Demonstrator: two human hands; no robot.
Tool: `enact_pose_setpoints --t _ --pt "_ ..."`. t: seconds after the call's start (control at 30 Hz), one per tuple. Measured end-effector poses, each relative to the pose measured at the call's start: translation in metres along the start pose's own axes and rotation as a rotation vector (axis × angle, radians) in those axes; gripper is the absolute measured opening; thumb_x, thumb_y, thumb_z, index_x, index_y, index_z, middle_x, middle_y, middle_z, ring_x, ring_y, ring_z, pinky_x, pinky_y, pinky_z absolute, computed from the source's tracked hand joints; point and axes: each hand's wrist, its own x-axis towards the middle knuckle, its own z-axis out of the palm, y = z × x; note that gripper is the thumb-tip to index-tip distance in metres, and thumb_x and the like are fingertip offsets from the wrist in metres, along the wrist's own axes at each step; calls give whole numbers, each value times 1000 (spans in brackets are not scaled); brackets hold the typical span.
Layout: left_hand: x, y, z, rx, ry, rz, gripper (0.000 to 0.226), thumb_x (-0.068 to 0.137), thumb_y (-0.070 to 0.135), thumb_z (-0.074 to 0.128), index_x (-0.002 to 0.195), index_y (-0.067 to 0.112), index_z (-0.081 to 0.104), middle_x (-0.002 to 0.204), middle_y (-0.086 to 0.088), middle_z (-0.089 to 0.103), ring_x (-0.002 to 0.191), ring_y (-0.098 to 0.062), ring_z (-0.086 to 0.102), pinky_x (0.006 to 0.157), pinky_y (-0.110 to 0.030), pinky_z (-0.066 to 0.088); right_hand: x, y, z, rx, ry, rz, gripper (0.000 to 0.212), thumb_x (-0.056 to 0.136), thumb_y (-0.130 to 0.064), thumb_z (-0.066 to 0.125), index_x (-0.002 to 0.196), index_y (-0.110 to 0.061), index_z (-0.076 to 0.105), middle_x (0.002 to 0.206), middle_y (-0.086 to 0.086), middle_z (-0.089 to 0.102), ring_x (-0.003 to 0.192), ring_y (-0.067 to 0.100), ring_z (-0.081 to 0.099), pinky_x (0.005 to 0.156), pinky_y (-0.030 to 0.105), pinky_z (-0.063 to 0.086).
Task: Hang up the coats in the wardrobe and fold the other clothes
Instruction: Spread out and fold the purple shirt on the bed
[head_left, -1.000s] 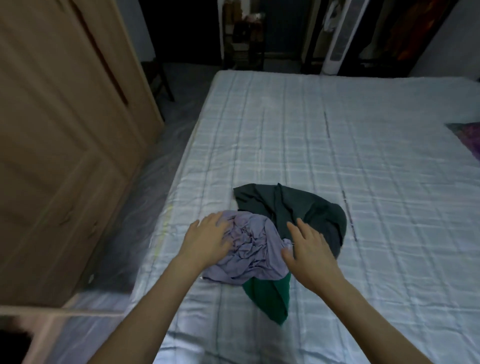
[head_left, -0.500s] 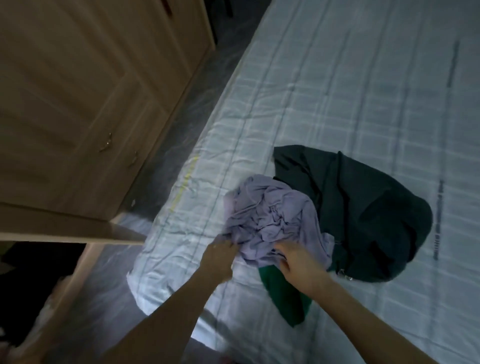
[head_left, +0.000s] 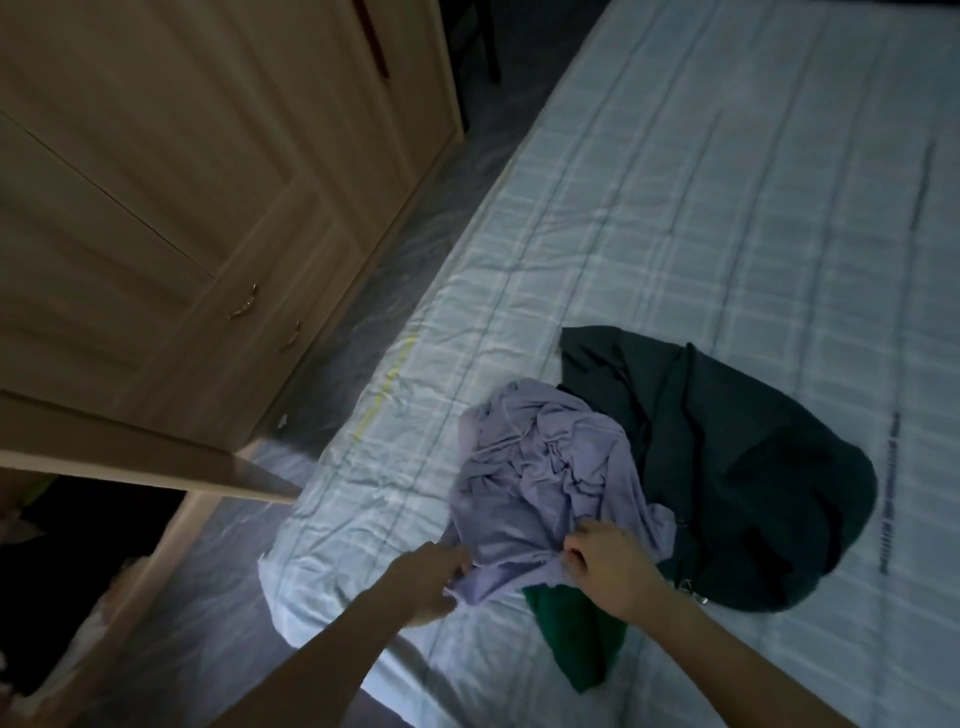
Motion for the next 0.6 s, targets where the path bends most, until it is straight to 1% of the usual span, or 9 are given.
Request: enact_pose_setpoints --t 0.1,0.17,0.23,0.3,0.33,0.4,0.47,0.5,0.6 --pt "-8 37 2 -352 45 9 61 67 49 75 119 31 47 114 11 49 104 -11 51 86 -31 46 -23 -21 -23 116 69 -17 34 101 -30 30 79 -18 53 79 -2 55 69 7 48 62 19 32" --pt "-15 75 4 -539 59 -24 69 62 49 76 121 28 46 116 9 50 107 -12 52 86 -30 47 -40 -34 -41 316 242 81 34 97 -24 39 64 -21 50 63 -6 50 53 0 44 54 13 33" --pt "-27 108 7 -672 115 -25 56 74 36 73 122 20 49 119 5 54 111 -15 55 93 -29 46 -64 -44 -55 518 291 113 41 89 -39 41 55 -16 43 57 -2 46 49 2 41 55 19 33" --pt "-46 134 2 -706 192 -15 21 94 14 57 115 18 51 107 4 56 99 -12 55 83 -15 42 -100 -57 -69 605 254 140 52 98 -47 40 59 -14 35 55 -5 39 54 7 38 59 25 31" --pt "-48 138 -1 -794 226 13 15 99 5 47 110 13 54 98 2 57 90 -12 55 76 -11 43 -113 -61 -79 707 210 164 54 100 -47 42 60 -12 36 55 -6 39 54 9 40 59 25 31" --pt "-66 151 -16 -1116 237 44 25 103 -1 36 102 6 59 89 -5 61 77 -12 59 67 -11 46 -142 -65 -95 845 167 166 51 95 -49 53 74 -2 58 68 1 57 64 13 59 63 24 42" --pt "-84 153 -34 -1250 260 69 31 105 6 33 99 10 63 92 -5 67 80 -10 64 71 -14 50 -176 -68 -106 773 192 135 30 86 -36 70 101 -9 69 94 3 72 88 14 68 76 28 53" --pt "-90 151 -42 -1204 288 104 32 105 11 34 97 12 65 93 -1 69 83 -11 64 75 -16 51 -190 -65 -106 652 218 133 27 81 -29 74 103 -14 68 97 0 72 91 13 68 81 32 54" --pt "-111 145 -65 -981 286 307 32 104 18 43 86 17 69 83 4 72 82 -14 63 82 -27 48 -234 -59 -103 401 313 247 11 80 -15 65 87 -16 56 84 3 63 80 21 60 70 38 48"
